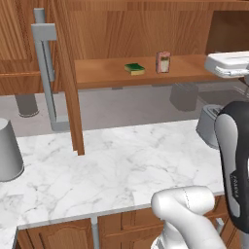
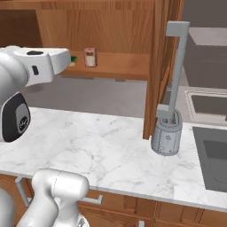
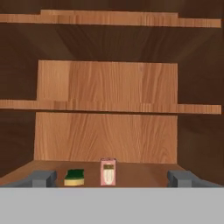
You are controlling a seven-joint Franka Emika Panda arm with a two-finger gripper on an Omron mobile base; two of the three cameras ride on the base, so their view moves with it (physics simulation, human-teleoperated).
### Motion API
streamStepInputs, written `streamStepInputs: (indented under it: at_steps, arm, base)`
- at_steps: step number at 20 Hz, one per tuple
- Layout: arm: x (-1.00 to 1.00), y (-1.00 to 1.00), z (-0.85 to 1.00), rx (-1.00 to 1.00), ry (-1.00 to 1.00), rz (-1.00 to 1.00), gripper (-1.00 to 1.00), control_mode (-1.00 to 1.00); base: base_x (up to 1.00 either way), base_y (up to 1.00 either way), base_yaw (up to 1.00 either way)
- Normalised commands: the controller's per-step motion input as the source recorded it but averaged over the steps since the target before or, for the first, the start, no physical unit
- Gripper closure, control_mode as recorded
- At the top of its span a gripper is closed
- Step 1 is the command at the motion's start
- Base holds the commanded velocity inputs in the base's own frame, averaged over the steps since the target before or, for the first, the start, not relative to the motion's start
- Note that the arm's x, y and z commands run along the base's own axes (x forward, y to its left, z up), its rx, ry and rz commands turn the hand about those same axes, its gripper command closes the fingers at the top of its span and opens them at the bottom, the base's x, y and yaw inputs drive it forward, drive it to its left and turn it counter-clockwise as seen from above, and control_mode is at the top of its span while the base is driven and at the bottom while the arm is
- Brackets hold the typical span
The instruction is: Pick up the sponge and bar soap from the sink, and place them back in the cabinet, and close the cabinet doors.
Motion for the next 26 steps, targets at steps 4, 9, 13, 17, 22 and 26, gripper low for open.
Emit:
streamStepInputs:
  at_steps: [4,9,13,17,22,26]
  arm:
    - [-0.38,0.02,0.0,-0.01,0.0,0.0,-1.0,-1.0]
    - [-0.39,0.0,0.0,0.0,0.0,0.0,-1.0,-1.0]
    - [-0.38,0.0,0.0,0.0,0.0,0.0,-1.0,-1.0]
    - [-0.37,0.0,-0.02,0.0,0.0,0.0,-1.0,-1.0]
    - [-0.38,0.0,-0.16,0.0,0.0,0.0,-1.0,-1.0]
    - [-0.36,-0.06,-0.24,0.0,0.0,0.0,-1.0,-1.0]
  base:
    - [0.0,0.0,0.0]
    - [0.0,0.0,0.0]
    - [0.0,0.0,0.0]
    - [0.0,0.0,0.0]
    - [0.0,0.0,0.0]
    - [0.0,0.0,0.0]
